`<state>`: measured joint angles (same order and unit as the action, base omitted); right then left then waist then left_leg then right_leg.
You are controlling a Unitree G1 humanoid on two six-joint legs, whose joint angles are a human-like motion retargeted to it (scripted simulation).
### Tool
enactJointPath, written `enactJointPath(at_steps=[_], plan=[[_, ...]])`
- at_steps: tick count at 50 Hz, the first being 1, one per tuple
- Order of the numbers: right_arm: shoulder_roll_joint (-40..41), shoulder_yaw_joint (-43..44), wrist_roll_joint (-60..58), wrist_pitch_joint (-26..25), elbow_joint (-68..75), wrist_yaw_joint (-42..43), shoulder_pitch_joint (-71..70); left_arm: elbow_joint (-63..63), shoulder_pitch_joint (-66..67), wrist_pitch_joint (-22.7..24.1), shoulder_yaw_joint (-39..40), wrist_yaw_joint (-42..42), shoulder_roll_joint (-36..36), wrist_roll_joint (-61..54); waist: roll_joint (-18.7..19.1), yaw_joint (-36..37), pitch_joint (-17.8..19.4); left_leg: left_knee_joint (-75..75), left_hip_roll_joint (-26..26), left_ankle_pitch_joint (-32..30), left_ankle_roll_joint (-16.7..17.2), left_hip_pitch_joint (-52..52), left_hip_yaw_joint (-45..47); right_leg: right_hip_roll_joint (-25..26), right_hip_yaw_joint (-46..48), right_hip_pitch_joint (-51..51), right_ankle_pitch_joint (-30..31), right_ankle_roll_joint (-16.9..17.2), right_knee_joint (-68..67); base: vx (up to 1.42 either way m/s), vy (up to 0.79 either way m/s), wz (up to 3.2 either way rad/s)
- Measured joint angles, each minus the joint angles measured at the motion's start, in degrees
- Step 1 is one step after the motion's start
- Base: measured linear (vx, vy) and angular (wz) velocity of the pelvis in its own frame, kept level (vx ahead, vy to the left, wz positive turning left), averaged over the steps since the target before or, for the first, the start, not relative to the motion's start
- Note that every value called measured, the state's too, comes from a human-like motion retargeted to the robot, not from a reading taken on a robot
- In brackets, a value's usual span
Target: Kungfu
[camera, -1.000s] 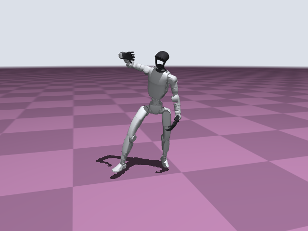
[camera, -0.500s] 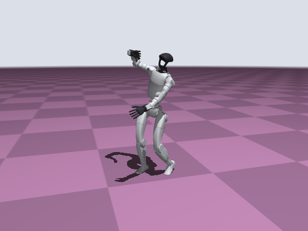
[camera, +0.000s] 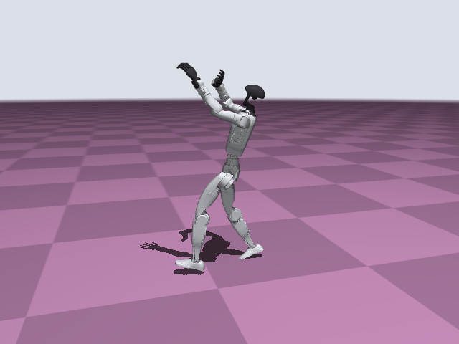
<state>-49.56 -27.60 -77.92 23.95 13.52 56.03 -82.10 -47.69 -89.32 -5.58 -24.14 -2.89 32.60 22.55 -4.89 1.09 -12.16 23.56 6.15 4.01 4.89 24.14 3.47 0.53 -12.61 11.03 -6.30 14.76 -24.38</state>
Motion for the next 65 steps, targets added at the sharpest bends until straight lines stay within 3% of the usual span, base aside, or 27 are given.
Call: enactJointPath(at_steps=[2,7,9,11,12,15,18,20,22,23,27,31,34,38,45,48,52,55,57,60,63,65], plan=[[5.83,3.37,-1.21,0.39,1.49,-1.15,3.08,3.03,3.58,2.00,-0.82,-1.99,2.10,4.72,3.99,-0.46,0.82,2.54,9.02,3.26,2.37,-2.55,4.58,0.87,8.22,-2.10,4.46,0.24,0.32,0.01,-0.34,-3.65],[15.74,2.34,-0.31,3.21,4.65,-7.83,7.73,8.21,14.91,-1.32,0.88,11.07,7.14,17.25,8.21,-1.95,1.63,-3.01,15.14,2.33,4.55,-11.10,22.48,-7.12,23.03,-13.82,10.10,0.24,-1.72,-0.30,-0.03,-3.78],[18.45,-0.10,-1.35,1.66,6.51,-6.78,9.19,9.17,20.19,-1.25,2.01,14.62,9.09,21.26,9.35,-4.46,1.92,-4.92,13.56,2.04,4.45,-13.06,27.22,-11.04,29.46,-17.08,9.98,0.24,0.45,-0.45,0.17,-2.81],[20.85,-2.65,-3.12,1.07,8.83,-3.72,11.44,10.58,26.42,-1.18,2.29,18.02,10.63,24.58,9.01,-6.62,2.10,-7.30,7.90,2.26,3.64,-16.69,31.52,-18.71,34.23,-18.28,8.18,-0.37,2.10,-0.27,0.43,-2.52],[21.99,-3.63,-4.25,1.48,10.01,-2.00,12.75,11.29,29.65,-1.10,2.30,20.13,11.25,26.18,8.72,-7.25,2.57,-8.38,5.62,1.95,3.66,-18.63,33.16,-21.88,36.34,-18.97,6.50,-1.99,2.23,-0.27,0.26,-2.84],[26.66,-5.61,-6.38,4.82,14.70,2.01,16.80,13.21,39.79,0.00,2.82,28.36,12.75,32.04,9.81,-5.88,5.04,-10.01,5.11,-0.98,6.00,-22.34,35.44,-22.20,35.99,-23.97,2.87,-10.07,3.52,-0.53,-0.03,-3.43],[33.20,-5.95,-6.72,9.99,20.82,1.39,23.34,12.36,52.71,1.75,8.18,36.46,9.26,40.82,12.32,-5.73,8.62,-9.86,4.43,-4.03,7.47,-24.74,29.51,-15.90,20.40,-30.09,1.80,-9.99,3.46,-0.68,-0.02,-3.21],[37.48,-6.86,-6.07,12.98,25.01,0.21,29.03,8.72,60.42,3.26,10.31,39.65,5.72,43.89,14.04,-3.71,11.05,-9.14,3.01,-5.17,7.16,-26.23,22.11,-13.73,15.92,-35.11,3.46,-10.85,2.73,-0.65,0.04,-3.89],[40.90,-8.55,-6.20,15.90,29.46,0.94,34.30,2.61,65.43,4.13,8.56,43.21,2.63,45.54,14.93,0.76,13.72,-8.96,-0.87,-4.71,6.99,-28.33,11.66,-11.42,13.73,-39.87,5.48,-12.25,2.32,-0.63,0.09,-4.80],[42.31,-9.36,-7.11,17.67,31.60,1.84,36.65,-1.03,67.29,4.75,7.12,45.53,0.92,47.14,15.49,2.98,15.14,-9.02,-2.94,-3.68,6.55,-29.66,6.04,-7.80,9.52,-42.18,6.40,-12.75,1.93,-0.57,0.04,-4.99],[43.84,-13.69,-8.45,24.94,37.16,2.28,44.44,-15.28,73.19,6.78,1.97,58.73,-7.80,56.00,17.99,8.56,19.54,-8.14,-9.07,4.64,5.65,-34.09,-12.28,7.74,-3.26,-50.63,12.18,-12.90,0.49,-0.40,-0.10,-4.19],[46.16,-16.76,-6.97,31.32,41.13,0.57,52.17,-22.79,76.92,7.46,1.41,66.36,-14.38,57.93,19.91,-1.10,21.21,-8.88,-8.26,15.71,6.92,-33.52,-14.90,13.49,-4.80,-57.84,13.37,-11.20,-1.18,-0.19,-0.20,-1.15],[46.33,-16.33,-6.25,35.65,42.42,1.70,55.62,-25.33,76.78,6.08,1.65,66.23,-18.10,57.03,20.21,-10.46,23.02,-9.91,-6.80,22.15,4.80,-30.30,-10.81,11.15,-2.18,-62.84,12.23,-10.73,-3.62,-0.30,-0.06,0.61],[44.45,-14.60,-4.28,36.75,41.16,3.92,57.80,-25.31,75.60,6.09,-1.14,64.67,-19.46,56.98,20.44,-12.08,24.38,-9.86,-6.54,25.38,4.77,-29.43,-10.81,12.79,-3.12,-63.95,13.12,-11.27,-3.87,-0.07,-0.04,-0.16],[43.59,-10.60,-3.87,33.97,40.00,2.44,58.59,-23.78,73.71,3.10,-2.02,58.43,-18.97,56.38,20.39,-13.70,22.62,-12.29,-3.32,18.46,5.31,-29.25,-11.43,4.99,4.37,-60.91,11.61,-14.37,-4.50,0.10,-0.10,1.15],[42.11,-9.44,-1.95,37.15,39.68,-1.46,57.13,-22.30,72.94,3.25,-2.06,55.45,-18.10,53.89,19.71,-13.20,21.38,-12.91,-2.03,14.57,5.10,-29.05,-11.47,1.03,7.26,-57.91,10.12,-14.66,-4.00,0.21,-0.10,1.47],[40.39,-6.06,5.74,43.25,40.41,-13.94,55.04,-20.85,71.62,2.45,-1.63,48.01,-17.14,49.12,18.02,-14.49,20.74,-12.90,-0.18,9.53,5.28,-27.70,-8.68,-5.42,11.42,-52.42,8.49,-13.81,-2.72,0.23,-0.02,1.92],[40.01,-2.84,19.79,44.60,39.39,-26.11,54.79,-20.45,71.13,0.93,-0.39,38.46,-15.66,44.18,16.22,-15.74,20.88,-12.26,1.23,6.19,6.74,-26.61,-4.88,-10.33,15.67,-47.24,8.22,-12.77,-1.02,0.31,0.10,1.97],[39.84,-0.89,38.23,41.64,34.66,-38.93,55.95,-20.30,71.45,0.99,0.56,31.53,-14.26,39.68,14.65,-16.10,20.89,-11.38,2.28,4.97,8.14,-26.01,-0.57,-13.04,18.69,-43.38,8.34,-11.87,0.27,0.39,0.11,1.85],[38.32,2.74,60.08,36.83,25.49,-50.13,59.39,-18.54,72.50,3.26,2.95,26.03,-11.75,33.76,12.40,-16.39,20.49,-9.85,4.09,4.93,9.05,-25.00,8.28,-16.79,24.03,-37.54,9.15,-10.10,2.42,0.44,0.11,1.91],[36.57,7.49,77.13,31.42,17.84,-56.93,64.35,-15.59,74.50,6.47,7.57,27.85,-9.85,29.89,9.71,-16.27,19.74,-7.71,4.78,8.42,5.80,-23.79,12.68,-19.90,28.75,-31.85,10.42,-8.60,4.80,0.62,0.29,1.92],[34.92,11.35,87.17,28.15,14.03,-61.84,68.75,-13.95,76.08,10.48,11.17,32.50,-9.26,25.78,8.17,-15.40,18.83,-6.63,4.45,10.59,4.69,-22.80,9.62,-21.09,31.52,-28.41,11.66,-7.72,6.46,0.78,0.46,1.61]])
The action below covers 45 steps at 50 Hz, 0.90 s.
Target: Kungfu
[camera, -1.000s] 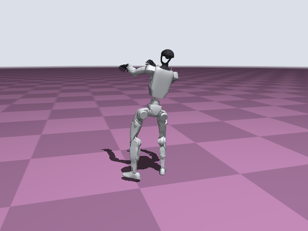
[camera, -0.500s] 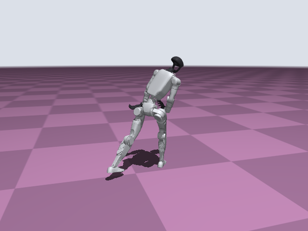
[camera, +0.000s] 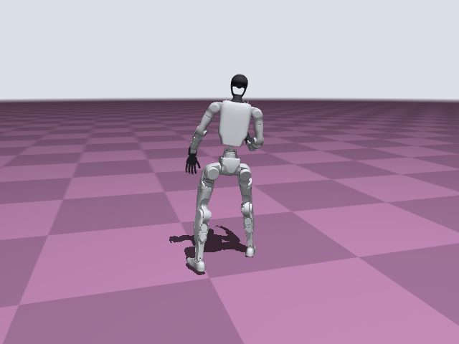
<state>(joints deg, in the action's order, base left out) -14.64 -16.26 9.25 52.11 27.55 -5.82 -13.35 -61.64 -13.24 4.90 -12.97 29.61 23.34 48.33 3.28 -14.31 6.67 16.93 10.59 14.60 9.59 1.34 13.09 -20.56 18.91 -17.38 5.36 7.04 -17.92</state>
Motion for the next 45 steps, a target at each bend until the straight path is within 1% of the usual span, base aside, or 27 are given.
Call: enactJointPath(at_steps=[2,4,5,6,7,8,10,12,14,15,16,18,20,23,25,26,27,28,29,30,32,33,35,38,40,43,45], plan=[[-1.96,4.20,8.31,-4.04,-2.06,-4.63,5.63,1.20,1.75,3.53,3.08,7.32,0.03,-8.40,-1.90,2.36,-1.21,1.39,-3.04,2.69,-0.16,1.07,-6.78,-1.13,1.08,2.53,3.22,1.81,2.32,0.77,0.40,0.95],[-2.73,9.06,14.87,-8.93,-2.40,-9.78,11.67,1.93,3.56,4.73,6.26,15.47,-0.96,-19.91,-4.39,5.30,-2.45,1.85,-6.18,4.90,-1.51,1.84,-8.51,-3.29,1.60,3.95,9.06,4.67,5.03,0.66,0.40,0.48],[-2.86,11.71,17.75,-11.13,-2.36,-12.76,14.77,2.16,4.38,4.44,7.80,19.40,-1.68,-26.31,-5.52,6.63,-2.88,1.18,-7.19,5.44,-2.47,1.64,-7.41,-4.52,2.05,4.48,12.84,6.45,6.48,0.55,0.41,0.63],[-2.66,14.21,19.86,-13.26,-1.99,-15.16,17.81,2.37,5.27,3.21,9.09,22.29,-2.35,-33.10,-5.86,7.14,-3.05,0.52,-7.57,5.71,-3.09,1.61,-7.35,-4.90,2.82,5.44,16.89,7.35,8.28,0.54,0.48,0.92],[-2.37,16.57,21.95,-15.58,-1.50,-17.34,20.84,2.66,6.15,1.65,10.24,25.00,-2.99,-40.14,-6.04,7.36,-3.15,-0.05,-8.19,5.79,-3.76,1.70,-7.99,-5.21,3.18,6.63,19.95,7.78,9.83,0.58,0.64,1.36],[-1.88,18.62,23.99,-18.26,-0.77,-19.05,23.84,3.11,7.01,-0.60,11.10,27.36,-3.58,-47.66,-5.90,7.03,-3.14,-0.44,-9.32,5.49,-4.53,2.01,-10.05,-5.37,2.75,8.28,21.03,7.24,10.90,0.61,0.69,1.54],[0.35,21.07,27.56,-22.94,1.05,-21.64,28.70,4.02,9.10,-4.80,13.14,29.79,-4.61,-61.19,-5.29,6.26,-3.61,-1.64,-10.12,4.05,-5.41,2.93,-13.27,-3.65,0.46,10.40,17.85,5.92,10.75,0.54,0.53,1.56],[3.23,22.65,31.64,-28.13,3.75,-24.95,32.05,5.78,11.85,-7.73,15.09,29.83,-4.64,-71.89,-4.59,5.06,-5.00,-3.86,-9.49,2.02,-6.18,3.99,-14.10,1.23,-5.89,10.67,8.28,4.35,7.94,0.46,0.25,1.48],[6.48,24.48,36.15,-34.21,7.05,-28.52,34.57,8.67,15.62,-9.36,16.79,29.74,-4.66,-78.59,-4.40,4.90,-7.14,-6.25,-8.84,0.22,-6.72,5.01,-13.71,6.99,-11.75,9.81,-0.27,3.24,4.31,0.62,0.27,1.35],[8.08,25.39,38.62,-37.42,8.45,-30.03,35.84,10.17,17.69,-9.77,17.50,29.86,-4.81,-80.56,-4.36,5.37,-8.27,-7.37,-8.69,-0.58,-7.01,5.47,-13.74,9.98,-13.83,9.46,-3.77,2.44,2.82,0.53,0.12,1.25],[9.74,26.43,41.25,-41.16,9.41,-32.01,37.33,11.51,19.89,-10.19,18.22,30.16,-5.09,-81.55,-4.47,5.81,-9.56,-8.24,-8.95,-1.14,-7.41,5.97,-14.61,12.63,-14.74,8.92,-5.87,1.54,1.55,0.48,0.05,1.17],[13.25,28.23,45.77,-48.60,11.07,-36.46,40.33,13.37,24.01,-11.11,20.54,30.98,-6.06,-82.84,-5.18,7.08,-12.11,-9.70,-9.97,-2.05,-8.24,6.82,-16.25,17.78,-17.22,7.70,-9.53,-0.02,-0.19,0.47,0.03,0.85],[16.75,29.36,48.59,-54.66,12.51,-40.79,42.82,13.93,27.73,-11.83,23.25,31.70,-7.66,-83.82,-6.15,8.01,-13.75,-10.47,-11.10,-2.64,-8.91,7.08,-17.35,22.43,-19.20,7.15,-12.60,-1.81,-0.73,0.43,0.03,0.50],[20.66,29.01,50.53,-60.29,15.24,-45.06,44.77,13.72,32.30,-13.05,26.42,33.00,-11.24,-85.88,-7.90,7.80,-14.39,-10.37,-12.68,-3.56,-9.19,6.76,-17.33,28.18,-21.20,7.64,-17.44,-4.18,0.78,0.36,0.07,0.44],[22.84,28.72,51.96,-62.79,17.36,-46.07,45.12,13.50,34.91,-14.08,28.33,34.73,-13.87,-86.45,-9.57,7.13,-14.20,-10.16,-14.37,-4.11,-9.23,5.90,-16.69,30.32,-21.65,8.24,-18.27,-3.94,3.68,0.26,0.08,0.45],[23.24,29.07,52.86,-63.28,17.44,-46.68,44.90,13.30,35.93,-14.61,29.08,35.72,-14.86,-86.18,-10.76,6.74,-14.05,-10.12,-15.65,-4.19,-9.33,5.18,-16.41,30.37,-20.55,8.62,-15.80,-4.42,5.58,0.26,0.10,0.32],[23.46,29.20,53.51,-63.73,17.63,-47.07,44.64,13.11,36.84,-15.15,29.73,36.68,-15.65,-85.81,-11.66,6.57,-13.93,-10.11,-16.57,-4.18,-9.48,4.47,-16.12,30.58,-19.50,9.14,-13.55,-6.26,7.15,0.27,0.11,0.05],[23.30,28.84,53.65,-64.12,18.01,-47.04,44.28,12.93,37.55,-15.71,30.20,37.58,-16.00,-85.26,-11.98,6.82,-13.87,-10.14,-16.75,-3.97,-9.74,3.79,-15.79,31.09,-18.55,9.96,-11.77,-10.79,8.08,0.25,0.12,-0.29],[22.51,28.35,53.44,-64.40,18.38,-47.17,43.94,12.76,38.01,-16.26,30.53,38.18,-16.01,-84.83,-12.23,7.56,-13.91,-10.05,-17.08,-3.69,-10.13,3.41,-15.27,29.86,-16.68,10.96,-12.18,-10.83,8.31,0.23,0.15,-0.62],[21.40,27.78,53.06,-64.62,18.73,-47.40,43.60,12.60,38.36,-16.80,30.79,38.63,-15.86,-84.46,-12.46,8.55,-14.01,-9.88,-17.49,-3.38,-10.58,3.18,-14.66,27.75,-14.35,12.04,-13.68,-8.63,8.19,0.22,0.20,-0.24],[18.98,27.01,50.58,-64.25,19.20,-48.29,43.54,12.61,37.77,-17.47,30.40,39.00,-14.89,-84.71,-11.80,8.29,-13.93,-9.71,-18.14,-3.19,-11.14,2.24,-17.14,29.90,-19.25,12.52,-16.35,-7.74,7.91,0.23,0.23,0.27],[17.72,26.62,48.83,-63.77,19.57,-48.77,43.53,12.42,37.15,-17.78,30.43,38.85,-14.12,-84.39,-11.45,8.97,-14.11,-9.74,-18.40,-3.10,-11.41,1.84,-17.51,29.67,-19.47,12.94,-16.14,-7.43,8.35,0.22,0.24,-0.06],[15.37,26.16,45.59,-63.05,20.82,-49.47,43.24,12.19,35.68,-17.51,29.88,38.90,-11.43,-82.93,-10.73,11.35,-14.63,-10.05,-18.56,-3.15,-12.10,1.27,-16.50,28.54,-16.26,14.36,-14.75,-7.65,9.46,0.20,0.25,-0.49],[13.52,27.73,42.06,-62.51,23.31,-49.79,42.31,11.75,33.20,-14.34,26.52,38.19,-5.66,-78.38,-9.79,13.00,-15.21,-10.60,-19.11,-3.80,-12.81,0.53,-16.69,28.22,-13.48,16.22,-13.94,-7.85,11.05,0.12,0.20,-0.08],[12.71,30.03,39.03,-59.68,25.22,-48.16,41.61,10.42,30.66,-11.39,23.51,35.69,-1.54,-73.66,-9.44,13.63,-15.50,-10.35,-19.28,-3.99,-12.37,0.76,-18.13,28.11,-14.80,16.12,-13.74,-6.58,11.27,0.04,0.17,0.36],[11.05,32.29,34.22,-51.49,28.52,-41.59,40.55,6.28,25.41,-5.14,18.70,27.71,2.40,-64.20,-8.99,16.08,-15.05,-10.40,-19.32,-4.17,-12.73,0.61,-17.76,27.64,-13.26,16.30,-13.18,-5.44,11.18,-0.05,0.14,0.09],[9.18,32.46,29.17,-45.72,32.02,-35.51,38.53,2.81,22.20,-1.11,15.72,18.80,2.90,-56.64,-8.59,16.85,-13.66,-10.44,-19.48,-4.24,-13.23,-0.01,-17.75,27.74,-12.63,16.88,-12.65,-5.18,11.29,-0.22,0.14,-0.01]])
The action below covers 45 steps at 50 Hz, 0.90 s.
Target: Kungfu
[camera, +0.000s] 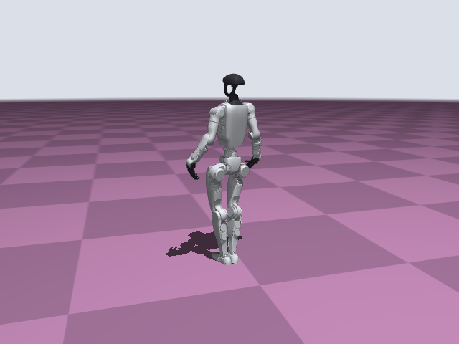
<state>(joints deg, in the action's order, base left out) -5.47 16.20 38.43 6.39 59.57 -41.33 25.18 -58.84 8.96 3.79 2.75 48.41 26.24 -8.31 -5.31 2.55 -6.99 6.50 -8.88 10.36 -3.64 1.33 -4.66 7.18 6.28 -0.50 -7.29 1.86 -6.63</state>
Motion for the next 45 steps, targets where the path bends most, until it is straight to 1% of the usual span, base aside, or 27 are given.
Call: enactJointPath(at_steps=[2,3,5,7,9,10,12,13,15,17,18,20,22,23,25,27,29,30,32,35,37,40,42,45], plan=[[-2.63,-0.93,-8.15,6.28,5.25,6.04,-3.70,-4.65,-2.42,3.55,-1.26,-10.93,-1.79,8.22,0.79,0.17,1.99,0.36,0.13,0.09,-0.02,-0.59,0.00,0.10,-0.38,0.70,0.41,0.46,-0.03,-0.29,0.13,-0.22],[-4.14,-1.90,-12.91,8.43,7.52,8.66,-5.33,-6.80,-2.97,5.26,-1.71,-15.28,-2.75,11.18,1.31,0.19,2.86,0.47,0.29,0.16,0.05,-0.94,0.18,0.19,-0.92,0.99,0.60,0.66,-0.11,-0.30,0.15,-0.41],[-7.01,-3.91,-23.47,11.21,11.77,12.82,-8.62,-11.26,-3.51,7.17,-2.41,-22.73,-5.19,16.01,2.40,-0.09,4.48,0.35,0.56,0.34,-0.14,-1.88,1.15,0.52,-1.98,1.59,1.10,0.76,-0.21,-0.31,0.17,-0.53],[-8.77,-5.74,-32.34,10.85,14.23,14.09,-11.53,-15.45,-3.38,6.10,-2.10,-27.83,-8.54,19.99,3.20,-1.01,5.62,-0.06,0.73,0.55,-0.50,-2.62,2.32,0.81,-2.87,1.89,1.56,0.59,-0.18,-0.24,0.12,-0.54],[-9.02,-6.80,-38.11,8.84,14.80,11.21,-13.43,-19.06,-3.09,4.38,-2.07,-31.24,-12.19,21.84,3.90,-2.21,6.24,-0.39,1.29,0.75,-0.56,-2.79,3.33,0.59,-3.74,1.33,1.94,1.10,-0.53,-0.27,0.09,-0.48],[-8.79,-7.15,-40.00,7.68,14.73,8.70,-14.23,-20.80,-3.17,3.63,-1.93,-33.07,-14.32,22.33,4.43,-2.90,6.58,-0.49,1.94,0.86,-0.41,-2.82,3.73,0.13,-4.19,0.72,2.11,1.99,-1.04,-0.26,0.03,-0.23],[-8.33,-8.29,-41.39,5.06,13.46,3.56,-15.31,-23.89,-3.78,3.76,-2.50,-39.13,-18.53,20.57,7.15,-5.59,7.84,-0.26,5.20,0.90,0.38,-2.60,2.65,-1.44,-3.86,-2.42,2.00,6.28,-4.45,-0.25,-0.02,0.02],[-8.15,-9.02,-42.41,4.55,12.62,2.77,-15.64,-25.00,-3.93,3.95,-2.56,-43.08,-20.36,19.29,7.96,-6.62,8.57,0.07,6.13,0.80,0.50,-2.00,2.55,-1.56,-3.89,-3.76,2.13,7.44,-5.74,-0.30,-0.02,-0.05],[-8.40,-9.95,-44.98,5.90,10.61,5.15,-16.45,-25.83,-4.41,4.85,0.57,-51.72,-22.75,17.86,8.31,-8.39,9.81,0.18,6.45,0.78,0.44,-0.85,2.49,-1.33,-4.00,-5.73,2.72,8.30,-6.78,-0.37,-0.01,-0.39],[-8.96,-10.48,-46.08,9.20,8.82,7.84,-17.39,-24.41,-4.52,9.15,2.08,-50.61,-22.05,14.75,8.13,-7.68,11.09,-0.70,7.02,1.01,0.36,-0.40,5.30,-0.04,-6.76,-7.81,3.79,9.52,-7.51,-0.40,-0.04,-1.07],[-9.00,-10.27,-46.33,10.13,8.44,8.30,-17.88,-23.80,-4.47,10.77,2.12,-48.98,-21.17,13.06,8.02,-8.27,11.55,-0.67,7.22,1.10,0.38,0.36,5.67,0.16,-7.04,-8.79,3.69,10.69,-7.78,-0.37,-0.07,-0.83],[-9.11,-9.60,-46.48,10.11,8.31,7.15,-18.62,-23.50,-4.48,11.51,2.09,-46.43,-18.97,11.65,7.55,-8.65,11.92,-0.79,7.28,1.23,0.14,1.87,6.89,0.16,-6.39,-10.55,2.00,13.14,-8.15,-0.31,-0.12,-0.79],[-8.76,-8.11,-47.07,8.78,8.26,4.52,-18.55,-24.32,-5.06,9.54,2.53,-43.17,-15.80,14.77,6.50,-8.03,11.75,-0.68,8.18,1.46,0.91,3.32,9.20,0.62,-3.30,-11.30,0.16,13.14,-6.93,-0.23,-0.20,-0.96],[-8.37,-6.85,-47.59,8.28,8.24,3.85,-18.16,-24.92,-5.46,8.15,2.84,-41.35,-14.32,17.56,5.99,-8.16,11.54,-1.15,7.67,1.15,0.65,3.89,9.90,-0.73,-0.81,-11.65,-0.56,13.14,-6.47,-0.22,-0.04,-0.66],[-7.00,-3.89,-47.65,8.03,8.47,5.05,-17.29,-26.26,-6.63,4.26,3.44,-38.29,-11.54,24.40,5.02,-8.23,11.52,-2.07,6.48,0.53,-0.06,4.50,10.89,-3.82,3.30,-11.90,-0.96,10.44,-5.86,-0.22,0.04,-0.40],[-4.39,0.27,-46.41,8.61,9.16,9.09,-16.03,-27.53,-8.05,-0.17,4.98,-36.14,-9.28,32.98,4.23,-7.93,11.70,-1.89,6.68,0.24,0.19,5.46,11.39,-6.12,6.55,-11.37,-0.07,7.92,-3.88,-0.19,-0.10,-0.19],[-1.75,3.87,-43.17,8.83,10.46,14.46,-14.82,-28.53,-9.47,-4.25,7.28,-34.30,-7.73,40.89,3.49,-7.32,11.71,-1.48,7.00,0.11,0.47,6.38,11.83,-7.89,7.67,-10.96,2.71,6.24,-1.78,-0.16,-0.15,-0.21],[-0.55,5.41,-41.00,8.84,11.28,17.37,-14.26,-28.92,-10.17,-6.11,8.28,-33.31,-7.06,44.06,3.01,-6.72,11.60,-1.32,7.07,0.12,0.56,6.74,12.31,-8.58,7.15,-10.87,4.33,5.91,-0.75,-0.15,-0.14,-0.22],[0.93,7.31,-35.01,10.03,13.47,21.68,-13.34,-28.76,-10.97,-8.63,9.33,-30.70,-5.86,46.79,2.27,-6.65,11.14,-1.09,7.12,0.12,0.74,7.31,12.49,-10.38,6.55,-10.75,6.39,7.42,0.56,-0.15,-0.14,-0.07],[2.02,8.96,-27.69,11.78,17.37,25.84,-12.70,-27.27,-11.35,-9.72,9.81,-27.45,-4.95,44.95,1.48,-6.76,10.13,-0.96,7.58,0.01,1.21,8.10,13.10,-13.20,6.17,-10.53,8.69,10.54,0.95,-0.16,-0.12,-0.19],[2.21,9.83,-25.97,11.75,19.29,26.98,-12.36,-25.83,-11.03,-8.41,10.49,-27.15,-5.25,41.27,1.23,-6.54,9.50,-0.98,8.28,-0.12,1.59,8.57,13.94,-15.07,6.06,-10.46,11.20,11.82,0.12,-0.18,-0.10,-0.52],[2.20,10.54,-25.98,11.62,20.99,27.90,-11.77,-24.32,-10.48,-5.32,11.77,-28.26,-6.59,35.04,1.53,-5.62,8.55,-1.36,10.08,-0.40,2.24,8.92,16.05,-17.59,7.29,-10.52,14.32,11.80,-2.29,-0.25,-0.12,-0.75],[2.10,10.72,-27.27,11.64,21.46,28.25,-11.34,-24.12,-10.41,-3.82,12.32,-28.87,-7.65,31.13,2.03,-4.93,8.01,-1.65,11.49,-0.64,2.76,8.87,17.47,-19.12,8.78,-10.35,15.71,10.86,-4.14,-0.28,-0.14,-0.77],[1.93,10.91,-30.44,11.74,21.79,28.68,-10.76,-24.87,-10.78,-3.46,12.61,-28.76,-9.09,26.61,2.81,-4.38,7.19,-1.79,13.49,-1.04,3.72,8.78,19.07,-21.46,11.85,-9.53,16.97,9.17,-6.17,-0.25,-0.15,-0.58]])
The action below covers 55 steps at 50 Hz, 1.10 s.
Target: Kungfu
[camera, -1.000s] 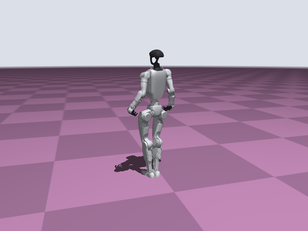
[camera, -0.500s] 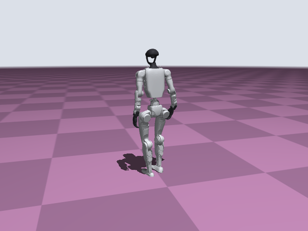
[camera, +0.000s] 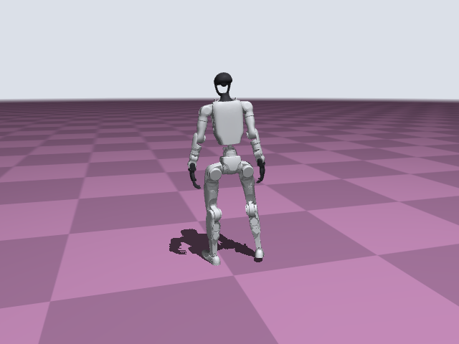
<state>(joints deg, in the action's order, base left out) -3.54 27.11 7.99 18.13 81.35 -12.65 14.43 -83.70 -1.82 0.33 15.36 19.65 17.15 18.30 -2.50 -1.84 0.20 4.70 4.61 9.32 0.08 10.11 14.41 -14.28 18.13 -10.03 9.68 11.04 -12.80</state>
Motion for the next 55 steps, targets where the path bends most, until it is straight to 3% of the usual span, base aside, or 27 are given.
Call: enactJointPath(at_steps=[4,7,8,10,14,17,20,22,23,27,29,38,42,45,47,50,55], plan=[[-0.26,-0.07,-4.46,0.06,-0.16,0.38,0.74,-1.21,-0.40,-0.87,-0.40,1.14,-1.02,-1.33,0.57,-0.37,-0.98,-0.11,1.76,-0.78,1.56,-0.44,0.65,-1.46,1.12,2.19,1.53,-1.07,0.06,-0.26,-0.22,-0.27],[-0.40,-0.35,-7.53,0.05,-0.45,0.08,1.25,-1.11,0.04,-0.88,-1.19,1.27,-1.19,0.50,-0.13,-0.89,-1.85,-0.19,2.17,-1.48,2.95,-0.94,1.02,-1.22,-0.93,4.07,2.72,0.25,2.02,-0.26,-0.29,-0.16],[-0.44,-0.52,-8.37,0.05,-0.57,0.04,1.38,-0.83,0.36,-0.60,-1.48,1.06,-1.14,1.43,-0.71,-1.01,-2.17,-0.22,2.06,-1.73,3.41,-1.17,1.40,-1.02,-2.05,4.65,1.91,2.07,3.01,-0.28,-0.34,-0.20],[-0.51,-1.11,-9.77,0.12,-0.79,0.04,1.62,0.04,1.35,0.32,-2.01,0.42,-0.90,3.41,-1.36,-1.12,-2.85,-0.26,2.56,-2.22,4.34,-1.65,2.04,0.04,-2.93,5.71,-3.55,2.13,4.64,-0.38,-0.46,-0.26],[-0.57,-3.22,-12.42,-0.39,-1.27,-0.48,1.95,2.91,4.90,2.86,-2.15,-1.70,-0.06,6.84,-1.53,-0.27,-4.80,0.49,6.06,-3.73,5.99,-1.83,2.95,2.54,6.82,8.52,-12.75,-6.21,8.44,-0.34,-0.50,-0.52],[-1.47,-5.27,-14.54,-1.63,-1.24,-2.91,1.12,3.85,7.30,3.90,-1.71,-6.38,-0.01,8.25,-2.43,2.53,-5.88,2.70,8.56,-6.31,5.76,-1.03,3.71,5.72,0.13,7.57,-15.87,-7.23,9.61,-0.44,-0.63,-0.86],[-4.56,-9.21,-17.39,-3.59,-1.78,-6.63,-1.21,1.64,7.70,4.68,-0.30,-15.62,-2.87,4.05,-2.79,2.69,-5.29,7.39,10.55,-11.31,1.28,1.88,2.60,7.50,-3.42,5.76,-17.42,-9.28,8.72,-0.55,-0.50,-0.50],[-7.01,-12.78,-20.53,-5.82,-1.55,-6.71,-4.05,-0.42,8.76,6.48,1.54,-19.08,-4.93,-1.31,-3.71,0.19,-4.67,13.01,9.82,-11.16,-4.15,4.96,0.87,7.25,-4.52,5.34,-17.85,-10.71,8.56,-0.49,-0.43,-0.26],[-7.90,-14.03,-22.78,-6.80,-1.21,-6.00,-5.72,-1.40,9.25,7.22,2.00,-19.31,-5.63,-4.20,-3.71,-0.81,-4.20,16.03,9.18,-9.37,-4.21,6.23,-0.65,7.61,-5.66,5.25,-18.05,-11.34,8.43,-0.46,-0.40,-0.58],[-10.10,-15.58,-30.48,-7.54,-0.54,-4.41,-9.13,-4.07,11.35,6.52,2.04,-18.04,-7.53,-7.16,-4.12,0.62,-2.99,23.86,-0.68,-4.18,1.76,9.01,-12.94,8.51,-7.11,5.79,-18.27,-12.71,8.41,-0.29,-0.35,-1.10],[-10.80,-16.08,-31.78,-7.49,-0.30,-4.57,-9.94,-5.04,12.19,5.59,1.99,-17.83,-8.16,-4.79,-4.62,3.89,-2.89,24.22,-3.80,-3.22,3.86,9.19,-12.19,9.07,-8.49,5.76,-18.26,-12.97,8.29,-0.07,-0.37,-1.42],[-9.47,-11.90,-34.92,-10.79,2.07,-3.49,-15.68,-4.99,14.19,4.16,-0.29,-14.45,-9.89,3.91,-1.91,10.90,-0.12,14.56,-11.90,-4.03,3.82,12.41,-7.47,14.84,-11.84,9.52,-19.74,-14.03,9.08,0.03,-0.30,-0.83],[-7.70,-11.71,-33.45,-11.88,2.79,-4.15,-17.38,-4.35,14.55,3.79,-0.85,-14.39,-9.29,5.14,-1.68,11.66,0.53,9.60,-11.42,-4.75,-0.32,12.59,-0.40,16.75,-11.57,11.93,-20.74,-14.83,9.66,0.19,-0.31,-0.47],[-6.23,-12.15,-32.50,-11.27,2.79,-4.61,-17.82,-4.47,14.21,3.53,-0.63,-14.95,-8.26,4.97,-2.58,11.12,0.56,9.17,-10.09,-5.38,-6.67,11.35,6.62,17.50,-11.65,13.61,-21.69,-15.15,9.70,0.30,-0.29,-0.19],[-5.17,-13.04,-31.74,-10.32,2.37,-4.62,-17.15,-5.30,13.49,3.12,-0.38,-14.81,-7.03,4.26,-3.18,10.76,-0.26,10.77,-9.35,-1.94,-6.84,10.81,6.42,18.15,-11.85,14.24,-22.40,-14.52,9.00,0.41,-0.29,-0.22],[-3.34,-14.47,-30.90,-8.49,1.21,-2.99,-14.33,-6.48,12.36,1.87,0.66,-13.82,-5.13,3.86,-4.50,9.96,-2.07,12.39,-9.72,-0.83,-3.64,11.26,1.46,18.51,-11.88,14.77,-21.89,-11.46,7.32,0.51,-0.28,-0.05],[-1.03,-13.10,-28.73,-2.22,1.11,2.51,-9.09,-6.39,7.47,0.30,2.28,-12.93,-2.69,3.82,-6.10,6.57,-4.43,6.97,-11.27,0.36,-4.25,5.47,0.99,18.72,-8.74,14.17,-14.31,1.59,3.76,0.48,-0.32,0.72]])
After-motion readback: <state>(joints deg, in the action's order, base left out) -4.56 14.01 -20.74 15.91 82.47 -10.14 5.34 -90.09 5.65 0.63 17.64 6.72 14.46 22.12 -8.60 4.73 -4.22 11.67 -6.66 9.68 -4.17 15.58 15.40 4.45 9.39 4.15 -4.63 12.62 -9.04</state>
